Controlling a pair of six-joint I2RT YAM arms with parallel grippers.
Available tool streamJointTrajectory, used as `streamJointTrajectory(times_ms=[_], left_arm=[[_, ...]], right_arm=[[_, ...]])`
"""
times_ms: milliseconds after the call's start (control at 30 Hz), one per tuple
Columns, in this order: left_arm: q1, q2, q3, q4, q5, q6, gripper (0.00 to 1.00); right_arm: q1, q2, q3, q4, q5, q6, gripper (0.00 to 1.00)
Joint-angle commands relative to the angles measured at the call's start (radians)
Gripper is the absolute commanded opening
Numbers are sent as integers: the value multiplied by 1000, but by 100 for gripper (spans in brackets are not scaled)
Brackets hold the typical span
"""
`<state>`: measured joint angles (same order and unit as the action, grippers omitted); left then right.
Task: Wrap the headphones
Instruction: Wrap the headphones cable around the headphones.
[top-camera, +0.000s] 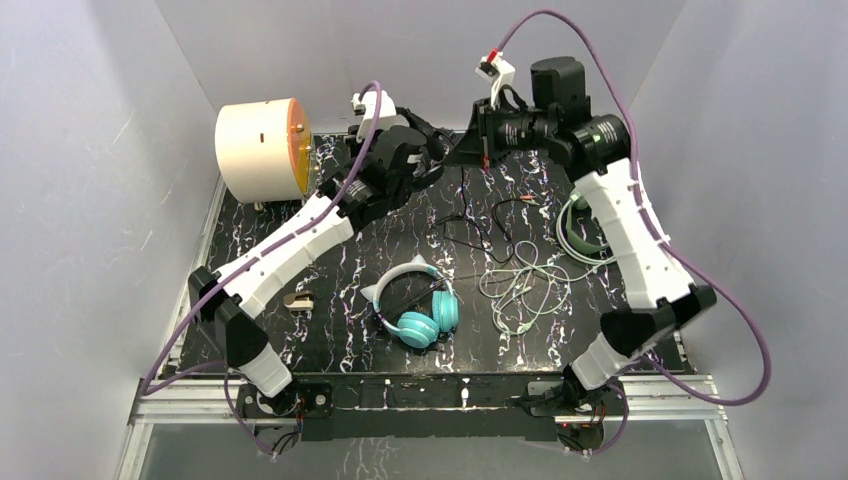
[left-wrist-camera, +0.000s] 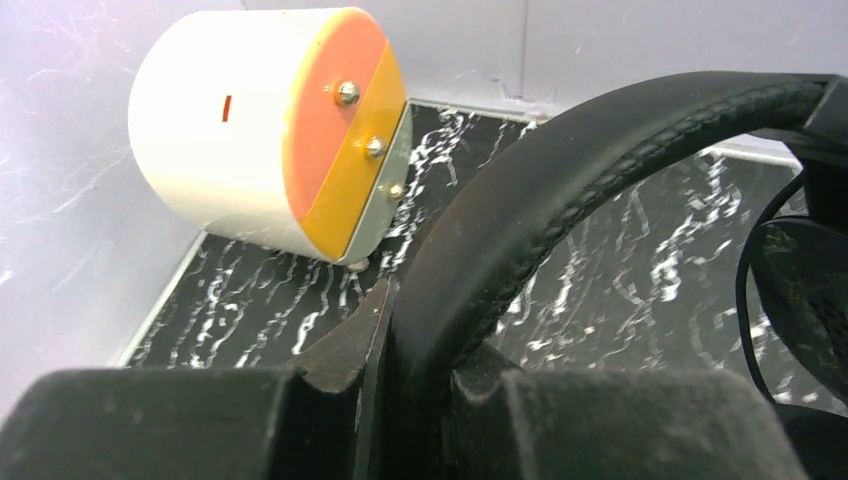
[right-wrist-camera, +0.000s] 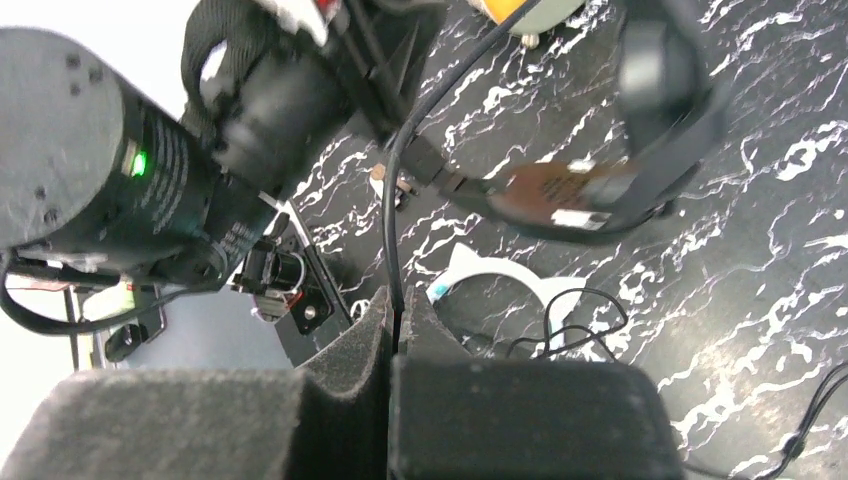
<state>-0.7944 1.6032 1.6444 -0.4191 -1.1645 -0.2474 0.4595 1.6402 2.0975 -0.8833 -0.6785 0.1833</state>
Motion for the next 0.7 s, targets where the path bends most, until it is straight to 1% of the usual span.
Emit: streamJointTrajectory(times_ms=[0, 67, 200, 300, 400, 433, 500, 533, 567, 600, 633, 667], left_arm=[[-3, 33, 164, -97, -43, -259, 0], [-3, 68, 234, -148, -1, -341, 0], [-2, 112, 329, -200, 94, -475, 0], [-2, 113, 339, -190, 171, -562, 0], [2, 114, 348, -179, 269, -647, 0], [5, 109, 347, -169, 311, -693, 0], [20, 83, 322, -106, 435, -769, 0], [22, 76, 320, -70, 502, -780, 0], [22, 74, 335, -51, 547, -773, 0], [23, 67, 352, -37, 590, -751, 0], [23, 56, 377, -37, 630, -715, 0], [23, 45, 400, -54, 650, -691, 0]], right_arm=[[44, -161, -181, 210, 141, 144, 0], [57, -218, -276, 291, 199, 195, 0], [81, -324, -429, 411, 310, 234, 0], [93, -382, -546, 511, 304, 246, 1], [114, -436, -644, 612, 300, 235, 5], [118, -461, -701, 643, 318, 229, 6], [117, -545, -849, 778, 337, 269, 9], [118, -569, -907, 839, 338, 287, 13], [119, -574, -931, 851, 353, 285, 17], [115, -572, -935, 821, 405, 277, 24], [104, -565, -937, 796, 432, 247, 36], [86, -555, -947, 797, 406, 220, 49]])
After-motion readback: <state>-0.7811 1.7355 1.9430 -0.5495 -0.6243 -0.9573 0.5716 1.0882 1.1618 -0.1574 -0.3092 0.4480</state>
